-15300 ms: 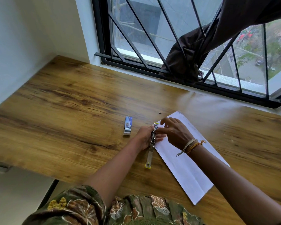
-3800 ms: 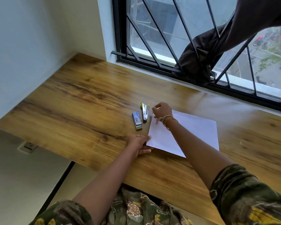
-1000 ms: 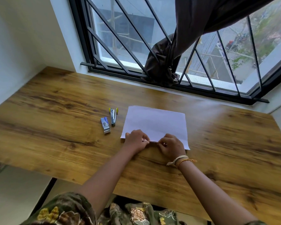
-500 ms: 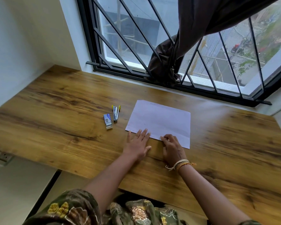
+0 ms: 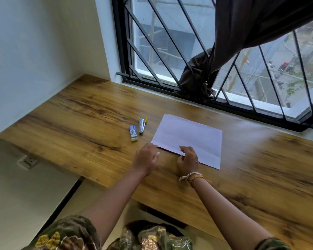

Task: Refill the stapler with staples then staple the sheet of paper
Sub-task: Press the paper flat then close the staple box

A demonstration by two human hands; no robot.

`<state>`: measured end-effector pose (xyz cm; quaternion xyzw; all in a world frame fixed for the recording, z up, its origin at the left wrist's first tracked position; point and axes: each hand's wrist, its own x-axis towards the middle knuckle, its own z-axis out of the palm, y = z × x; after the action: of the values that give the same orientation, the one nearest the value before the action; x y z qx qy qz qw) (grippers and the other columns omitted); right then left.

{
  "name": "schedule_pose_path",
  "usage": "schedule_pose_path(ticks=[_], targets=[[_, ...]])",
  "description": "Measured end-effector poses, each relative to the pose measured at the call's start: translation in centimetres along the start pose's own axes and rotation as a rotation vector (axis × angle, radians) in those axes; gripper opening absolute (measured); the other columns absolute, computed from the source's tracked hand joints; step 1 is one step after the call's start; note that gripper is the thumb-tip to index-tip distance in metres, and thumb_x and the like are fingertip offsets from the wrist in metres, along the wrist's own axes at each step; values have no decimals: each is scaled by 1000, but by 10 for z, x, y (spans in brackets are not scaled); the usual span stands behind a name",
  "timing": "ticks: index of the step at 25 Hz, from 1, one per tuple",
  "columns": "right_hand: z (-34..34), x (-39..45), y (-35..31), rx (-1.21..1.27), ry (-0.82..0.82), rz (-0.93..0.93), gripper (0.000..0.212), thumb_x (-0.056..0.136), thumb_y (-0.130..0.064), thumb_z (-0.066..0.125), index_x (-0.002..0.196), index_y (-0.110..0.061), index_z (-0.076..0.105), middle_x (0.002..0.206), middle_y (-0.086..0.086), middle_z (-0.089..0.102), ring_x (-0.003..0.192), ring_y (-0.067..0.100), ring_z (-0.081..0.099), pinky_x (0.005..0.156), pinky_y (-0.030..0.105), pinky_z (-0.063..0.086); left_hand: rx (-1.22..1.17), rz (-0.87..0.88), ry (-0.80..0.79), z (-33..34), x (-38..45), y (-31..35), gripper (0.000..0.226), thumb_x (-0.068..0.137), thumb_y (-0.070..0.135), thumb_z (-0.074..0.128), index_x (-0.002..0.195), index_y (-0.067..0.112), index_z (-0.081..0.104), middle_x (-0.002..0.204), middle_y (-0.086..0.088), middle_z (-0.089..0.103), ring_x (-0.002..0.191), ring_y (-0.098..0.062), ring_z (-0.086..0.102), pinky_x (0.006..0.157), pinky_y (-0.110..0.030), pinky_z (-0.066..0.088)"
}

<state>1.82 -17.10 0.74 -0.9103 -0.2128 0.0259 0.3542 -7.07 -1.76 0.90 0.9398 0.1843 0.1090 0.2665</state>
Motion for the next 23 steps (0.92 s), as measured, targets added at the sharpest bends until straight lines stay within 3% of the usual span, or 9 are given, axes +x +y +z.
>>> schedule_pose_path(ticks=[3, 7, 10, 13, 16, 18, 20, 23], targets=[[19, 8, -27, 44, -91, -44, 37, 83, 5, 53, 117, -6, 60, 112, 12, 61, 104, 24, 61, 93, 35, 53, -102, -144, 83, -23, 4, -21, 31, 93, 17, 48, 120, 8, 60, 118, -12, 61, 105, -26, 59, 84, -36, 50], [46, 31, -60, 74, -171, -93, 35, 82, 2, 57, 115, -7, 62, 109, 10, 62, 100, 20, 62, 91, 28, 51, -170, -400, 134, -45, 29, -56, 29, 89, 6, 51, 117, 8, 59, 115, -15, 59, 105, -27, 56, 87, -38, 50], [69, 51, -83, 112, -131, -55, 30, 81, 0, 56, 109, -7, 64, 98, 11, 66, 90, 20, 62, 84, 30, 53, -244, -527, 128, -53, 52, -82, 30, 87, 6, 57, 117, 6, 56, 113, -19, 60, 105, -31, 55, 87, -36, 46], [91, 74, -98, 147, -90, 36, 26, 81, -7, 57, 106, -10, 63, 92, 10, 68, 86, 22, 63, 80, 34, 54, -297, -550, 58, -56, 74, -97, 40, 86, 17, 64, 124, 9, 53, 114, -16, 63, 102, -30, 60, 83, -35, 48], [108, 93, -105, 138, -97, 170, 31, 81, -22, 64, 110, -12, 56, 90, 8, 69, 89, 24, 63, 72, 28, 45, -341, -522, -3, -58, 91, -107, 46, 83, 29, 68, 125, 17, 54, 122, -9, 64, 97, -31, 65, 80, -40, 56], [115, 104, -105, 98, -130, 197, 42, 78, -32, 69, 112, -15, 51, 90, 6, 70, 90, 25, 63, 72, 30, 44, -290, -474, -56, -61, 101, -112, 46, 80, 35, 69, 124, 26, 56, 125, 0, 63, 84, -25, 68, 62, -35, 58], [120, 115, -106, 51, -133, 191, 46, 76, -35, 72, 111, -16, 50, 92, 7, 70, 92, 26, 63, 75, 34, 48, -213, -440, -112, -65, 108, -117, 47, 77, 41, 70, 121, 33, 58, 124, 7, 64, 67, -14, 64, 40, -23, 46], [126, 125, -107, 38, -81, 201, 43, 76, -39, 73, 105, -15, 53, 95, 10, 72, 94, 28, 64, 79, 36, 51, -183, -417, -151, -65, 117, -121, 46, 72, 46, 73, 114, 36, 60, 114, 5, 69, 63, -14, 66, 42, -20, 46]])
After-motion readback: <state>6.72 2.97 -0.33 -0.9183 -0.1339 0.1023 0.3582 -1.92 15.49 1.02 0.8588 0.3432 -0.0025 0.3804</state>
